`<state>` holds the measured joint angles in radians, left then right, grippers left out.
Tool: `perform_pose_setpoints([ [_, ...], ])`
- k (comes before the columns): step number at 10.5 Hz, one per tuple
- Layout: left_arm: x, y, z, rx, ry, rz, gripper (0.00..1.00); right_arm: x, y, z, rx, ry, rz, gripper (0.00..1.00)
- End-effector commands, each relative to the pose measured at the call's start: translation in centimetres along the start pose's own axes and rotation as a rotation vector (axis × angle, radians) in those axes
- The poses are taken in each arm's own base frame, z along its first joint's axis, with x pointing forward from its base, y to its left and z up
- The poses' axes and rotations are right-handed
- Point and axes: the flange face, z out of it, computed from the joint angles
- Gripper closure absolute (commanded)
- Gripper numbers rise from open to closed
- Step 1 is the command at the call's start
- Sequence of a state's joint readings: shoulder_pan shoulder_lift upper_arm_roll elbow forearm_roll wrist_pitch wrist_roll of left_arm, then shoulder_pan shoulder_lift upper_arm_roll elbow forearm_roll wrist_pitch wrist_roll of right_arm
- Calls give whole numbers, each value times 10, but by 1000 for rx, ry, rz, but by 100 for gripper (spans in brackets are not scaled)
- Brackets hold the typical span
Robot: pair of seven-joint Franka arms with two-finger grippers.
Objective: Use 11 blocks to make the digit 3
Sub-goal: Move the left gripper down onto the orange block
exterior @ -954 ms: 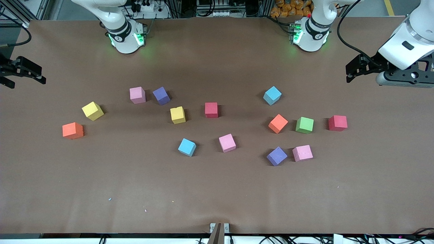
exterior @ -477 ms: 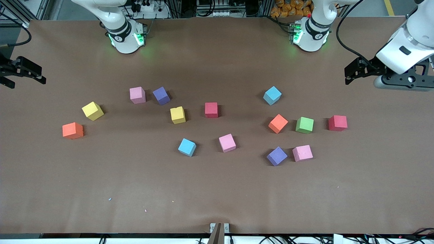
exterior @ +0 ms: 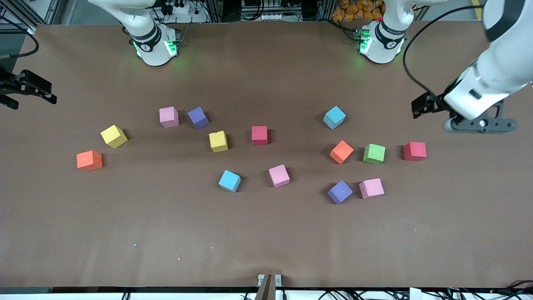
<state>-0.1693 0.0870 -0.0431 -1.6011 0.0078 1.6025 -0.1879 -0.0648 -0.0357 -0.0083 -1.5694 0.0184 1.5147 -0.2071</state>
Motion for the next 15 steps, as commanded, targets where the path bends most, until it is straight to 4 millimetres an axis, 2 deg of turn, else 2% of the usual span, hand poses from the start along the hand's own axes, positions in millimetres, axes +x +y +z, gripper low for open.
perform_pose_setpoints([
  [1,-1,18,44,-20,1,-75,0,1,-3,4,9,4,5,0],
  [3,-6,37,99,-14,-14,-115,0,2,-3,7,9,2,5,0],
  [6,-12,47,155,-11,-22,-210,0,3,-2,15,10,-2,6,0],
  [8,-9,47,187,-4,-49,-271,0,4,-1,21,10,-1,3,0],
  [12,7,67,250,9,-62,-540,0,6,-7,26,8,-9,-12,0],
  [14,11,76,276,9,-56,-586,0,3,-8,23,7,-11,-14,0],
  [15,12,89,288,4,-48,-632,0,1,-8,22,4,-13,-12,0],
])
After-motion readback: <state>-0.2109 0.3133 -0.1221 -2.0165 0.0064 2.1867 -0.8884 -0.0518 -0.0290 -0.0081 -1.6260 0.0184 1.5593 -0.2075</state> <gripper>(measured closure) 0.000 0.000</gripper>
